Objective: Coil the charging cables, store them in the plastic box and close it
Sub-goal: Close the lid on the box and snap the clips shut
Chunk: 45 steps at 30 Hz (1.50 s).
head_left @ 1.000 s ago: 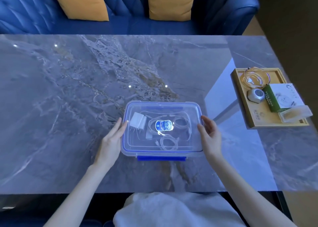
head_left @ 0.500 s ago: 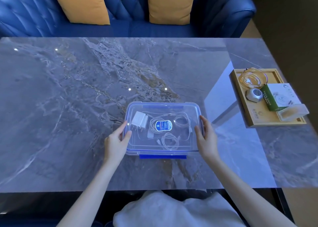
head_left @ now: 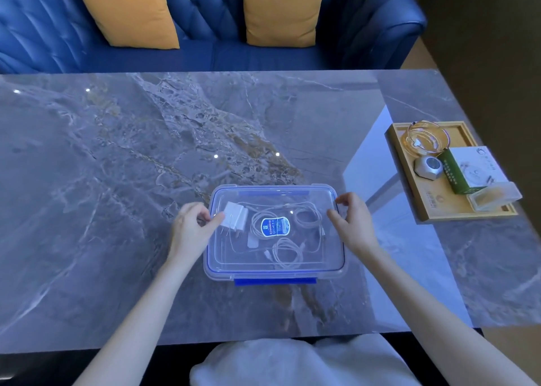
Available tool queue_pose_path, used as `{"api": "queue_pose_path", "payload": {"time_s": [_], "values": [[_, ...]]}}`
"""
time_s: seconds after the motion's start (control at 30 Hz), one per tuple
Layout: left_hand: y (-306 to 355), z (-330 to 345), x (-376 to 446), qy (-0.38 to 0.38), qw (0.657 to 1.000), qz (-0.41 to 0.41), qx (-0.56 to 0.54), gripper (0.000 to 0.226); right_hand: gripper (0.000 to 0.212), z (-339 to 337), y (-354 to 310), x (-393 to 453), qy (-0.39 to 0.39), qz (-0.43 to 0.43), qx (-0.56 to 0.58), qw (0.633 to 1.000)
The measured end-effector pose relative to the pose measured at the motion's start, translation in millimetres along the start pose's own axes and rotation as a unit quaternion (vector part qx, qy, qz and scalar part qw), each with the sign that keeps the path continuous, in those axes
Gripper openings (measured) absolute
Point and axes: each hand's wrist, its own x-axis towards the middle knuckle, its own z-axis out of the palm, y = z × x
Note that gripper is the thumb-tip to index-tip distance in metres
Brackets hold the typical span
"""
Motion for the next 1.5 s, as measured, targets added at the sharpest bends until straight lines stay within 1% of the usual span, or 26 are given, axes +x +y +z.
{"api": "queue_pose_path", "payload": {"time_s": [0.03, 0.1, 0.13, 0.2, 0.27, 0.3, 0.37, 0.43, 0.47, 0.5, 0.53, 0.57, 0.6, 0.67, 0.73, 0.8, 0.87, 1.0, 1.17, 1.23, 1.3, 1.4, 1.5], "values": [[4, -1, 11, -0.011, 1.0, 0.0, 0.011, 0.027, 0.031, -1, -2, 10, -0.012, -0.002, -0.015, 1.0], [13, -1, 32, -0.034, 0.999, -0.013, 0.026, 0.035, 0.046, -3, -8, 27, -0.049, -0.01, -0.044, 0.998], [18, 0, 41, -0.049, 0.998, -0.016, 0.028, 0.041, 0.054, -4, -12, 35, -0.076, -0.019, -0.06, 0.995], [26, 3, 58, -0.102, 0.994, -0.015, 0.038, 0.052, 0.064, -5, -23, 52, -0.144, -0.035, -0.081, 0.986], [32, 8, 73, -0.172, 0.984, -0.015, 0.055, 0.063, 0.067, -7, -34, 68, -0.223, -0.027, -0.087, 0.97], [34, 9, 79, -0.207, 0.976, -0.028, 0.057, 0.067, 0.068, -8, -39, 76, -0.264, -0.012, -0.089, 0.96], [35, 11, 87, -0.282, 0.956, -0.074, 0.038, 0.077, 0.067, -10, -45, 92, -0.337, 0.021, -0.112, 0.935], [32, 12, 92, -0.34, 0.933, -0.118, 0.014, 0.093, 0.068, -11, -46, 104, -0.4, 0.054, -0.136, 0.905], [29, 14, 93, -0.351, 0.928, -0.128, 0.003, 0.094, 0.071, -11, -45, 108, -0.422, 0.067, -0.142, 0.893], [27, 15, 93, -0.35, 0.927, -0.131, -0.012, 0.089, 0.077, -10, -43, 109, -0.437, 0.076, -0.139, 0.885], [25, 16, 94, -0.346, 0.929, -0.125, -0.027, 0.086, 0.085, -10, -39, 110, -0.442, 0.085, -0.126, 0.884], [24, 17, 93, -0.341, 0.931, -0.12, -0.042, 0.085, 0.09, -9, -33, 111, -0.441, 0.091, -0.11, 0.886], [24, 18, 93, -0.337, 0.932, -0.117, -0.058, 0.083, 0.089, -9, -30, 109, -0.435, 0.088, -0.096, 0.891], [24, 20, 92, -0.325, 0.934, -0.119, -0.089, 0.071, 0.076, -10, -32, 106, -0.426, 0.076, -0.069, 0.899], [23, 22, 93, -0.312, 0.935, -0.113, -0.129, 0.053, 0.057, -9, -32, 103, -0.413, 0.08, 0.001, 0.907], [23, 24, 92, -0.294, 0.94, -0.085, -0.153, 0.031, 0.043, -8, -32, 96, -0.383, 0.064, 0.065, 0.919], [23, 25, 88, -0.273, 0.949, -0.057, -0.15, 0.016, 0.033, -7, -29, 92, -0.347, 0.033, 0.094, 0.933], [23, 26, 79, -0.221, 0.967, -0.007, -0.127, 0.009, 0.028, -6, -28, 84, -0.304, 0.001, 0.098, 0.948], [26, 28, 74, -0.177, 0.983, 0.033, -0.047, 0.005, 0.023, -4, -28, 79, -0.271, -0.037, 0.039, 0.961], [31, 27, 68, -0.146, 0.988, 0.053, -0.017, 0.013, 0.021, -3, -29, 75, -0.254, -0.056, 0.012, 0.966], [35, 29, 60, -0.095, 0.99, 0.093, 0.041, 0.021, 0.021, 0, -29, 68, -0.221, -0.077, -0.029, 0.972], [40, 35, 41, -0.024, 0.977, 0.16, 0.14, 0.022, 0.032, 9, -29, 52, -0.134, -0.117, -0.137, 0.975], [48, 43, 18, -0.001, 0.955, 0.234, 0.184, 0.02, 0.039, 17, -35, 32, -0.066, -0.17, -0.211, 0.96]]}}
